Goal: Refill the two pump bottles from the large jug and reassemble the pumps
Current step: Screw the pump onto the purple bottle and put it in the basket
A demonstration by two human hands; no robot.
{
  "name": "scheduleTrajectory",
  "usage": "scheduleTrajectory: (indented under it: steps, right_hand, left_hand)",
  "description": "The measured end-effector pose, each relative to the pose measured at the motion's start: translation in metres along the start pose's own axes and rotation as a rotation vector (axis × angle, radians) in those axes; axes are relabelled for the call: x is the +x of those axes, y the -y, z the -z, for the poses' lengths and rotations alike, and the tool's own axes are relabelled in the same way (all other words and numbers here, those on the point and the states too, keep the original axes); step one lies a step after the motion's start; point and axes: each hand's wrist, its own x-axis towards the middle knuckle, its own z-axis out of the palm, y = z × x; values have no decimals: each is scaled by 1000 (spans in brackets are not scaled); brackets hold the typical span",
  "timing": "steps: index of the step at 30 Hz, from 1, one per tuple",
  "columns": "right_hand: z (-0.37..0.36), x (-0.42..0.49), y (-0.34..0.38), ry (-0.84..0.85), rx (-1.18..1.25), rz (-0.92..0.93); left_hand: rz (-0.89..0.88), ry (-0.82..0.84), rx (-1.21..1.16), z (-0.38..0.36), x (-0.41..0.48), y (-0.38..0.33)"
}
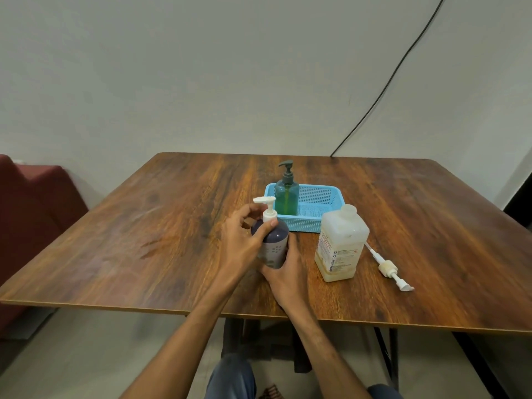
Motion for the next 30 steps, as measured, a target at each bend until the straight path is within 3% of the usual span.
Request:
scheduleTrajectory:
  steps: [5,12,19,24,30]
  right_hand:
    - [-1,0,-2,-9,-32,12]
    - [-1,-1,3,-34,-38,16]
    - [1,0,-1,-16,-29,12]
    - [0,0,0,-23,-18,4]
    - [-1,1,0,-21,-21,-7]
  left_hand:
    - [85,214,-209,8,-6,-4]
    - [77,-138,-175,-13,-14,-18]
    - [77,130,-264,0,-8,-10]
    - [80,-129,-316,-7,-19,-17]
    - [42,-64,-172,-11,-10,-17]
